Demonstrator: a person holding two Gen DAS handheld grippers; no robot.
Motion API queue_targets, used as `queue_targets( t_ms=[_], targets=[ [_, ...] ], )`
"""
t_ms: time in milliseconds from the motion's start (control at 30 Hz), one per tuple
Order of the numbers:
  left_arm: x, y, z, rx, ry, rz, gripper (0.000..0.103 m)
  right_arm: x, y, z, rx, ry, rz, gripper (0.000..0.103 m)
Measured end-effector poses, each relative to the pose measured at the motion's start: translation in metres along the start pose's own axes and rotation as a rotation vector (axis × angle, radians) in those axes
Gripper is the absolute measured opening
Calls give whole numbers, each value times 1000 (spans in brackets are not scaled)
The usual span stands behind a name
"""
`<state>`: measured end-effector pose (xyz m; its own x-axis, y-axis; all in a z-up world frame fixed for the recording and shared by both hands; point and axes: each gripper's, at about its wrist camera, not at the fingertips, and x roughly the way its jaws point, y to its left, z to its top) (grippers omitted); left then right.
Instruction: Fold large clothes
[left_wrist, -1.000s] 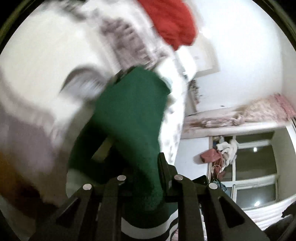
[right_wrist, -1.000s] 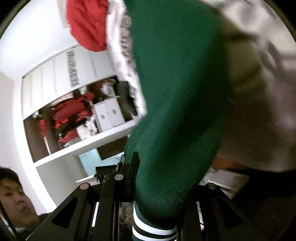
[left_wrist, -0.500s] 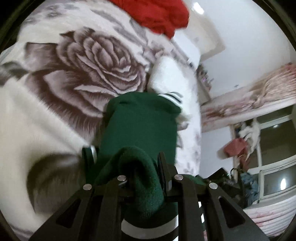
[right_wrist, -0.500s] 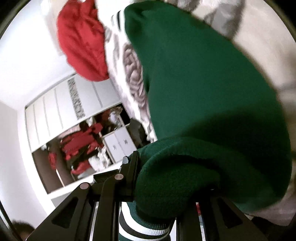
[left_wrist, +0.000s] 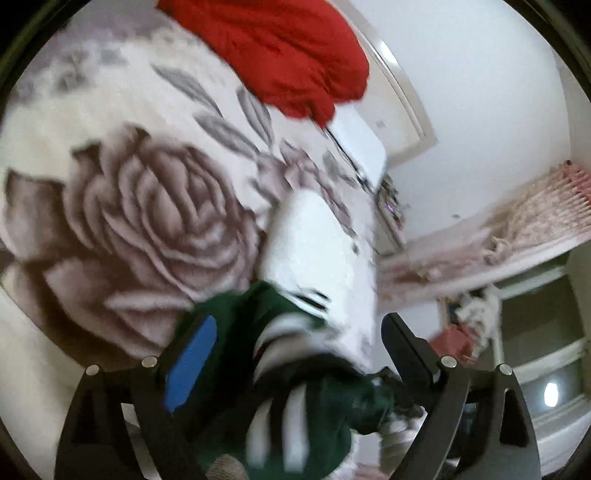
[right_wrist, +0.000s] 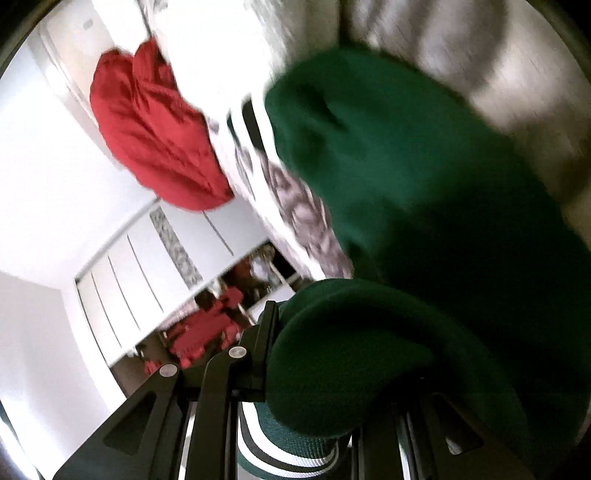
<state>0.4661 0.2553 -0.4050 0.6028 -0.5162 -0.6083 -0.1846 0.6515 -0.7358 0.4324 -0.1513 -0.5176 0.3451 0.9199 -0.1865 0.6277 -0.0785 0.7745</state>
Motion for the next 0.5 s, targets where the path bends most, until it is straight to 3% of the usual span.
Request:
queue_targets(
  t_ms=[100, 133, 167, 233, 333, 433, 500],
  targets=[
    [11, 7, -9, 36, -8, 105, 92, 13, 14, 47, 28, -45, -16, 23],
    [18, 10, -14, 47, 8, 131, 92, 19, 18, 65, 48, -42, -37, 29],
    [28, 14, -25, 63, 38, 183, 92, 24, 21, 78, 71, -30, -63, 45],
    [45, 22, -47, 83, 90, 244, 92, 27, 36, 87, 36, 0, -75, 65],
    [66, 40, -79, 67, 144, 337, 92, 16, 75, 77, -125, 51, -127, 79],
    [69, 68, -95, -43, 123, 334, 95, -2, 110, 58, -401, 16, -339, 86],
    [71, 85, -96, -115, 112, 318, 99, 9, 110, 50, -569, 64, -512, 88]
  ],
)
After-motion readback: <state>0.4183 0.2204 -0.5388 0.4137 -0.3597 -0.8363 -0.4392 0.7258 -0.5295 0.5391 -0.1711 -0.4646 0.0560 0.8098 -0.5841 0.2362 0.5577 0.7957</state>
